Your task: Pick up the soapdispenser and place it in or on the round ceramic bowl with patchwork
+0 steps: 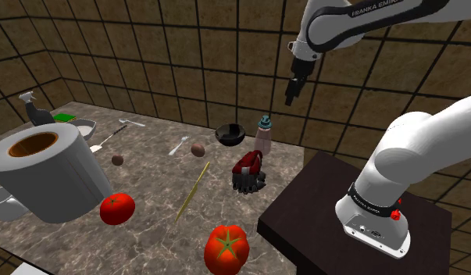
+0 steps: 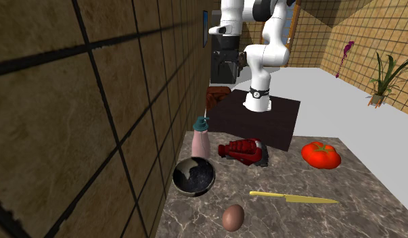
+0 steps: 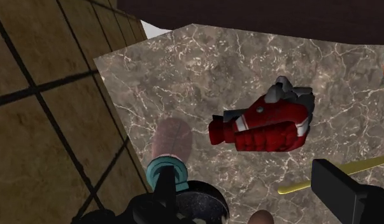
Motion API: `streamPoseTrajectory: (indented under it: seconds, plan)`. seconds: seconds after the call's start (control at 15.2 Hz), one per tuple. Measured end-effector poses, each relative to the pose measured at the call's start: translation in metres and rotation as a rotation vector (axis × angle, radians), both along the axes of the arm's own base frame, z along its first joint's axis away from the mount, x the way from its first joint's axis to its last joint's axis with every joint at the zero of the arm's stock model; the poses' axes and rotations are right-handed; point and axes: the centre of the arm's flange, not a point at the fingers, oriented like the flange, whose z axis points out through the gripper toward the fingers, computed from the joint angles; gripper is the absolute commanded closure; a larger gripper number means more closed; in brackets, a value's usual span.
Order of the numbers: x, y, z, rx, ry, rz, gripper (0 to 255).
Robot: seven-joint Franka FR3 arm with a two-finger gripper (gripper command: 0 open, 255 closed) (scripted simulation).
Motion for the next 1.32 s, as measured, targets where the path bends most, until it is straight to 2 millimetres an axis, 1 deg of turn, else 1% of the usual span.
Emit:
streamPoseTrajectory:
  seconds: [0.07, 0.13, 0.26, 0.46, 0.73, 0.86, 0.92, 0.99, 1.19, 1.32]
  plan:
    - [0.002, -0.006, -0.012, 0.0, -0.008, 0.012, 0]
    - [0.012, -0.009, -0.023, 0.001, -0.016, 0.023, 0]
    - [0.017, -0.015, -0.046, 0.002, -0.032, 0.047, 0]
    - [0.035, -0.032, -0.082, 0.003, -0.056, 0.081, 0]
    - [0.057, -0.048, -0.122, 0.005, -0.089, 0.129, 0]
    - [0.069, -0.052, -0.142, 0.007, -0.105, 0.153, 0]
    - [0.073, -0.059, -0.153, 0.007, -0.113, 0.162, 0]
    - [0.081, -0.065, -0.165, 0.005, -0.121, 0.176, 0]
    - [0.094, -0.071, -0.189, 0.005, -0.138, 0.201, 0]
    - [0.097, -0.072, -0.201, 0.003, -0.14, 0.204, 0]
